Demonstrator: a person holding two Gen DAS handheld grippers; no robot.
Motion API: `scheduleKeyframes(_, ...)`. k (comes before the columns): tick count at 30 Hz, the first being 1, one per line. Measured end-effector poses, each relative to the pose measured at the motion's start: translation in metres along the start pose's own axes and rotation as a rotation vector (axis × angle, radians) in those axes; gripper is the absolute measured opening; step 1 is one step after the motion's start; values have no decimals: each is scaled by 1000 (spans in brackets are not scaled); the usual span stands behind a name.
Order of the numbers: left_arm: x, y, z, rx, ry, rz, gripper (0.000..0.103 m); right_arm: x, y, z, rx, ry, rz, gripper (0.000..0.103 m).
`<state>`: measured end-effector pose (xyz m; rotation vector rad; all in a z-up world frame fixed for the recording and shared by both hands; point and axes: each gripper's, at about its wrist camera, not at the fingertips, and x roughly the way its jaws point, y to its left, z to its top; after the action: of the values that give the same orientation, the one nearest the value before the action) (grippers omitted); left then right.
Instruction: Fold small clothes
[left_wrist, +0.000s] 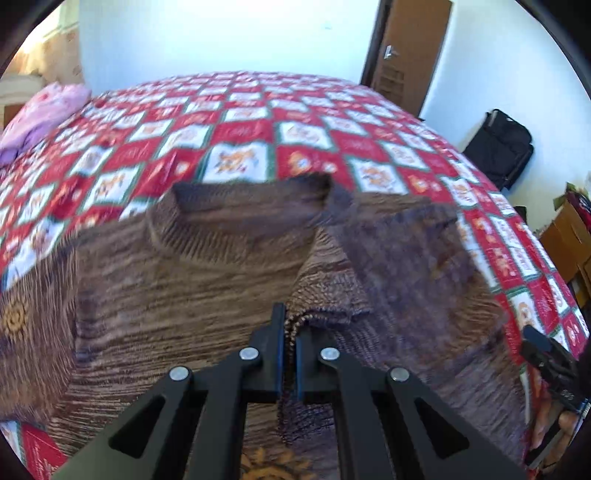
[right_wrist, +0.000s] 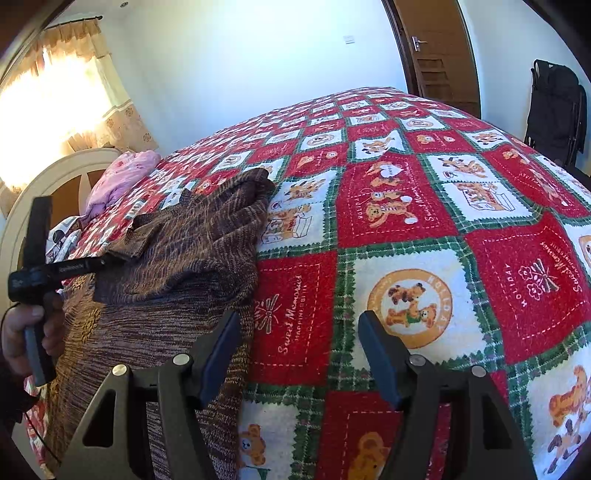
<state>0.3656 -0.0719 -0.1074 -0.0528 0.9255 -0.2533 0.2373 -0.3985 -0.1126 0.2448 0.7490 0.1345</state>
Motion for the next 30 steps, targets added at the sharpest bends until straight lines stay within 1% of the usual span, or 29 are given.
scheduleKeyframes(2,1,8,-1,-31,-10,0,5,0,0,-1,0,1,0,68)
scheduleKeyframes(4,0,15,0,-70,-7,-26,5,0,1,-1,-1,2,-1,69)
scheduleKeyframes(8,-2,20,-2,-92,-14,-17,9,-1,3,0,-8,1,-6,69)
scheduleKeyframes(10,-2,31,0,-151,-18,-22,9,-3,3,2,-2,1,5,69)
scheduleKeyframes(11,-3,37,1,-175,-24,-11,9,-3,3,5,5,15,15,69)
scheduleKeyframes(13,-5,49,3,-208,-42,29,11,-1,1,14,45,69,74,69)
scheduleKeyframes(14,-5,54,3,-211,-50,34,11,0,2,20,52,94,104,69)
scheduleKeyframes(17,6,61,-3,-190,-20,55,11,10,5,50,75,160,202,69)
scheduleKeyframes(19,6,61,-8,-183,-57,55,12,26,5,74,128,223,285,69)
scheduleKeyframes(20,6,59,-9,-175,-65,61,13,38,5,87,153,242,304,69)
scheduleKeyframes(21,6,57,-9,-161,-70,62,20,44,8,95,160,234,300,69)
scheduleKeyframes(22,6,53,-9,-142,-75,56,29,52,10,104,162,229,295,69)
scheduleKeyframes(23,6,51,-10,-126,-79,55,32,64,15,112,164,243,303,69)
scheduleKeyframes(25,5,46,-12,-98,-86,62,39,92,19,122,219,282,348,69)
scheduleKeyframes(26,5,46,-13,-94,-88,59,41,107,21,126,249,306,373,69)
scheduleKeyframes(27,5,46,-13,-93,-89,54,42,127,25,132,262,327,379,69)
scheduleKeyframes(28,5,47,-12,-94,-89,49,43,134,25,137,264,313,355,69)
scheduleKeyframes(29,6,48,-12,-99,-88,43,43,141,25,145,264,277,322,69)
scheduleKeyframes(30,6,49,-13,-103,-89,38,43,148,24,158,253,217,303,69)
